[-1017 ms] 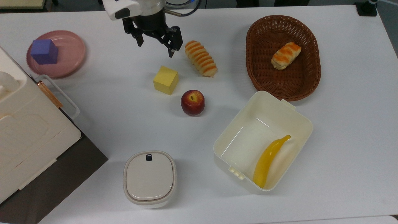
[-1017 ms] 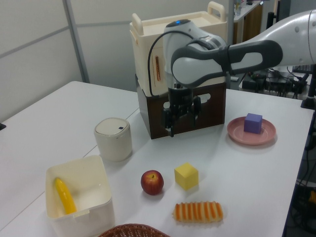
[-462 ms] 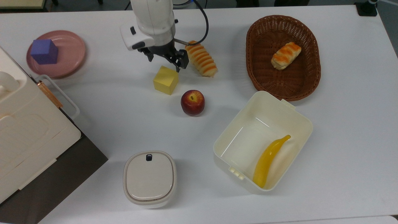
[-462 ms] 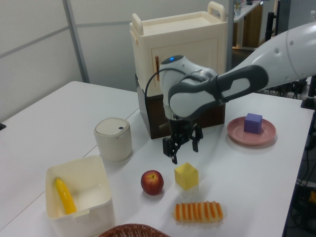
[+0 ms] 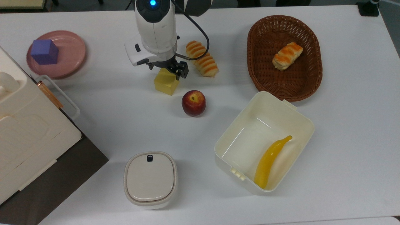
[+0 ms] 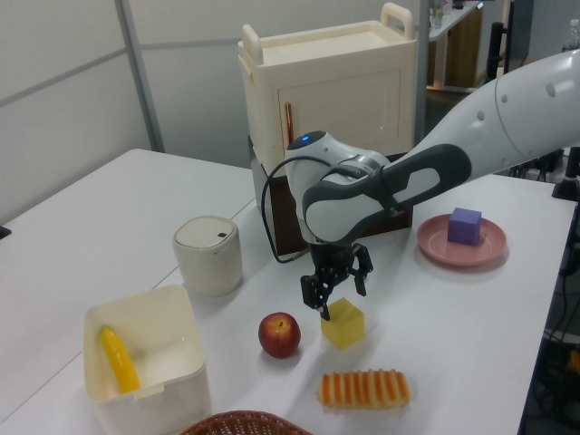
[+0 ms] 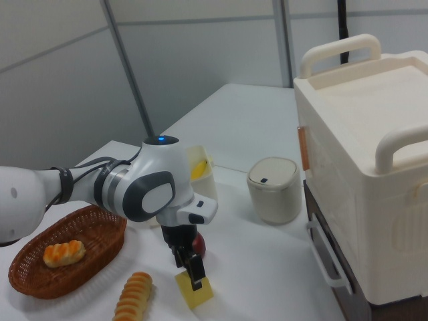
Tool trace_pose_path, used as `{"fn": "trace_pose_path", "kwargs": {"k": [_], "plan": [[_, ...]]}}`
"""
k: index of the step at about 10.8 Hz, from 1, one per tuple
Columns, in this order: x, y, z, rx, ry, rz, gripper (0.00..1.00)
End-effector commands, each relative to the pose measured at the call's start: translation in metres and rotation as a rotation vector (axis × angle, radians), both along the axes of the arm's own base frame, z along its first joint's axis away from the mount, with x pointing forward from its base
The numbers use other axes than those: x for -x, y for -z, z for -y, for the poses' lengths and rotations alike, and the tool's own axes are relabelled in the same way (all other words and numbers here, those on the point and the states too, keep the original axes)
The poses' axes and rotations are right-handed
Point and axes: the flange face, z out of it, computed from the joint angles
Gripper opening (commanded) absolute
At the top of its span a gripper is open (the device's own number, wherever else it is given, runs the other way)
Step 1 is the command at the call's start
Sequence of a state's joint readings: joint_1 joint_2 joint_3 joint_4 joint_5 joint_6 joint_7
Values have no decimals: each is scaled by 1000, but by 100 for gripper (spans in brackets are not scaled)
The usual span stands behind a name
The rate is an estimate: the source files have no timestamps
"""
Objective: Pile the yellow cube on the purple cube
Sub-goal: 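Close the gripper on the yellow cube and lift it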
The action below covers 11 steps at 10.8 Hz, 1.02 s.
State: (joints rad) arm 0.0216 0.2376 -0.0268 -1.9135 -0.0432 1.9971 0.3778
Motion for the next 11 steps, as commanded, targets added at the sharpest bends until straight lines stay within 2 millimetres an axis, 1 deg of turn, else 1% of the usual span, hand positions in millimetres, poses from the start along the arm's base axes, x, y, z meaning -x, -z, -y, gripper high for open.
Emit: {"fn": "trace_pose_path", "kwargs": {"k": [1,3,5,6,7,8,9,10,11], "plan": [[-2,17,-7,24,-3,7,100],[-2,28,-7,28,-6,-12,100],[-3,38,-10,40,-22,-28,100],[-3,42,-11,57,-38,-33,73],[-3,41,-10,58,-46,-30,47],[-4,39,-9,57,-47,-26,26],[-4,39,-8,56,-58,-27,22],[-3,36,-6,53,-80,-33,22],[-3,27,-1,48,-106,-26,22]]}}
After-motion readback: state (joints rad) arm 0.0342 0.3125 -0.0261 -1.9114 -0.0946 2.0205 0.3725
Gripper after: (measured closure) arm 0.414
